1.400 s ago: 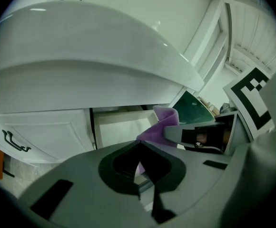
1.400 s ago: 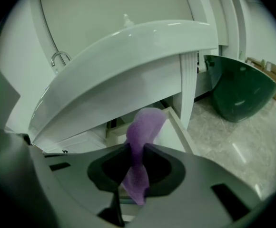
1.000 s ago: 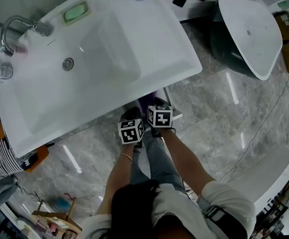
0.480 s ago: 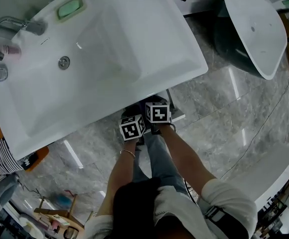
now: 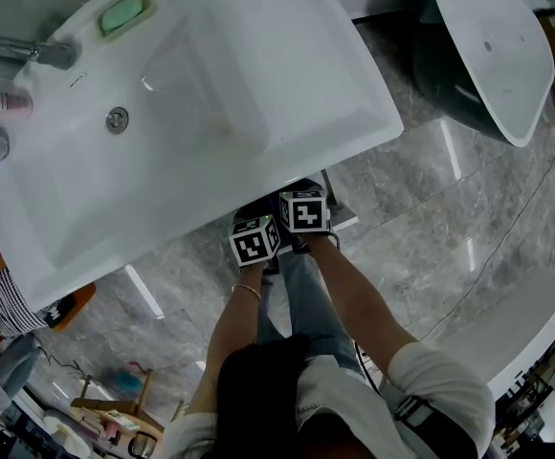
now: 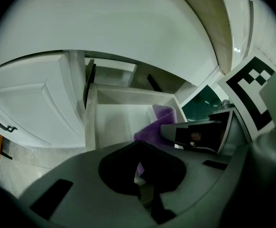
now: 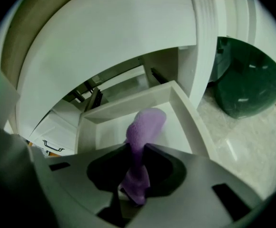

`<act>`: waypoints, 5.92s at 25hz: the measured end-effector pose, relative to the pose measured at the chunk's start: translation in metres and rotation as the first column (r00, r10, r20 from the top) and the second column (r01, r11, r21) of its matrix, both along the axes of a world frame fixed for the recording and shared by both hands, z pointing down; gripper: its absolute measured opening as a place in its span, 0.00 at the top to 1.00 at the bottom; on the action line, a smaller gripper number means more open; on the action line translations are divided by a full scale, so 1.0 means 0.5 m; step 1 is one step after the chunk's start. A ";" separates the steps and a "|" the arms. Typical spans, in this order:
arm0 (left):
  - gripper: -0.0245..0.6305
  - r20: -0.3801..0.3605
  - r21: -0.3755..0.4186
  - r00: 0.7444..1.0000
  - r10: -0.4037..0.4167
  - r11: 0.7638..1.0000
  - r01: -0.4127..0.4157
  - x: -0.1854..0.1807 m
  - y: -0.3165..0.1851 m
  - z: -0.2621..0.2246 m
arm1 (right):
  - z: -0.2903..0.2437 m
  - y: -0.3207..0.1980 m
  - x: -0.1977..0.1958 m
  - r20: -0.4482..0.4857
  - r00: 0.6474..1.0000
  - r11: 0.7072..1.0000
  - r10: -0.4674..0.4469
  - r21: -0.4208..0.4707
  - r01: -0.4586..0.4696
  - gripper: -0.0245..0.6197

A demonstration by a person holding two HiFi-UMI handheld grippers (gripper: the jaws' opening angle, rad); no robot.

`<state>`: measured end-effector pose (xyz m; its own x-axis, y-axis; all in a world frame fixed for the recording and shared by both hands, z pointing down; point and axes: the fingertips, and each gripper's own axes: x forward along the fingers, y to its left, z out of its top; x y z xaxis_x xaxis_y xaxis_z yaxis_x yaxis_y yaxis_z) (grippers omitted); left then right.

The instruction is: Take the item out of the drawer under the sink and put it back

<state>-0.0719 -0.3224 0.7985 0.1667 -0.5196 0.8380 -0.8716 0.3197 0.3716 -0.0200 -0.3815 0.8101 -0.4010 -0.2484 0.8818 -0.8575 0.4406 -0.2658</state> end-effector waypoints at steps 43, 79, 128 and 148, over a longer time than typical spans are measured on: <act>0.96 0.049 0.259 0.989 0.143 0.954 -0.150 0.018 0.056 -0.360 | -0.416 0.079 0.040 0.221 0.975 0.959 -0.008 0.277 -0.054 0.64; 0.96 0.191 0.616 0.955 0.228 0.730 -0.298 -0.015 0.217 -0.706 | -0.757 0.322 -0.022 0.255 0.966 0.757 -0.029 0.637 -0.146 0.94; 0.96 0.038 0.111 0.998 0.053 0.992 -0.056 0.010 0.015 -0.234 | -0.259 0.050 0.015 0.159 0.984 0.995 -0.076 0.078 0.064 0.64; 0.96 0.007 -0.028 0.999 -0.054 0.998 0.054 -0.004 -0.032 -0.022 | -0.003 -0.004 -0.008 0.085 0.989 0.989 -0.125 -0.071 0.131 0.61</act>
<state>-0.0737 -0.3384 0.7875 0.1337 -0.5035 0.8536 -0.8549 0.3770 0.3563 -0.0241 -0.3835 0.8083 -0.4948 -0.1234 0.8602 -0.7699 0.5213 -0.3681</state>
